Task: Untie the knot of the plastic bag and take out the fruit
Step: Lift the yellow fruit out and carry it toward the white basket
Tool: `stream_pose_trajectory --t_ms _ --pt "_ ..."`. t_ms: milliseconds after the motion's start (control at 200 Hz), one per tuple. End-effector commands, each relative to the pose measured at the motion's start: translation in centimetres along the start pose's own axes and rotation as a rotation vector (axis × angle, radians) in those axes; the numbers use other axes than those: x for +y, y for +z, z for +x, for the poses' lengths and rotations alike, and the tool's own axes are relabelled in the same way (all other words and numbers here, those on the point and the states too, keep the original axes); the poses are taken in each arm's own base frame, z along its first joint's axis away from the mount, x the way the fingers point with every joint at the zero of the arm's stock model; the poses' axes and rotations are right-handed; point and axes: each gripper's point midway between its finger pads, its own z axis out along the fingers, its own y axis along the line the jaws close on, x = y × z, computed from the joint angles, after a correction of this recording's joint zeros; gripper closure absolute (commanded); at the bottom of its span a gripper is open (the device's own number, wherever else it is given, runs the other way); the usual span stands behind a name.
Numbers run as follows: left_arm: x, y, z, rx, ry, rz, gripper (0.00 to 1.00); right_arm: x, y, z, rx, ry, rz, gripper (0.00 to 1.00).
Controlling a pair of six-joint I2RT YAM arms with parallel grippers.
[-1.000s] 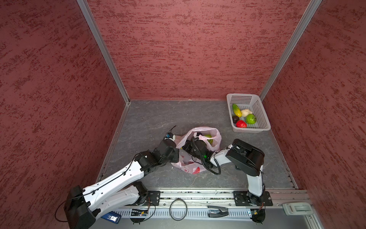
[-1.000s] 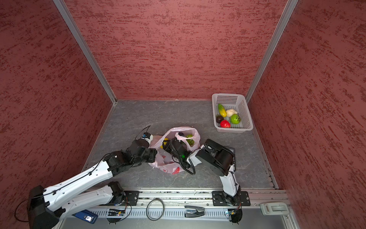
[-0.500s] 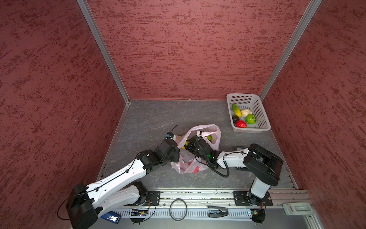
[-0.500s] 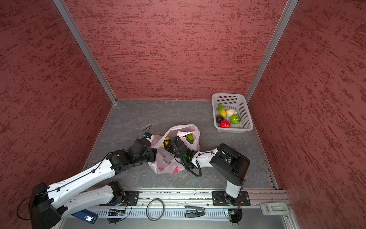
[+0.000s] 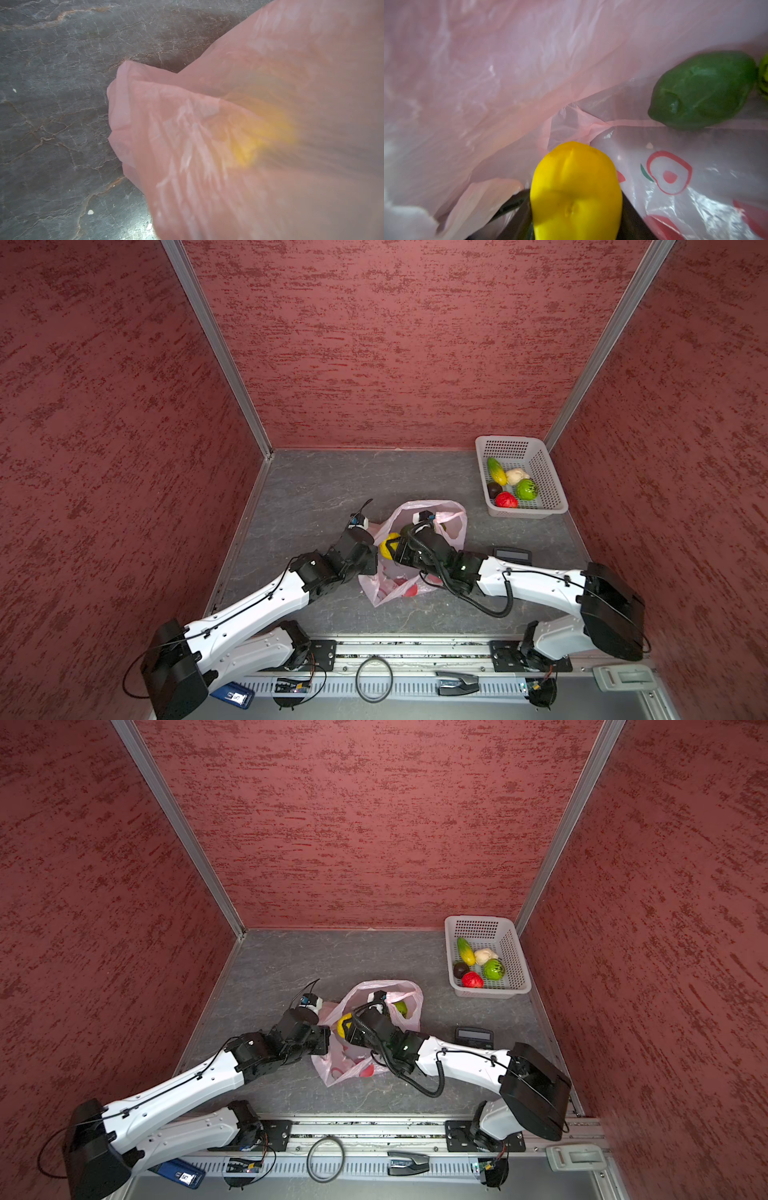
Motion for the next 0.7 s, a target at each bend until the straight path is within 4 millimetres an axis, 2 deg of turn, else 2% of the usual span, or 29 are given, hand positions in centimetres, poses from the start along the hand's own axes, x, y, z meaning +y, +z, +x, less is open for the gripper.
stream_pose_trajectory --t_ms 0,401,696 --pt "-0.6 -0.5 -1.9 -0.063 -0.009 0.015 1.00 0.9 -2.5 -0.7 -0.009 -0.053 0.043 0.60" --pt "-1.0 -0.4 -2.4 -0.081 -0.009 0.025 1.00 6.2 -9.1 -4.7 -0.070 -0.093 -0.004 0.60" --pt "-1.3 -0.3 -2.6 -0.087 -0.007 0.036 1.00 8.4 -13.1 -9.9 -0.184 -0.108 -0.001 0.58"
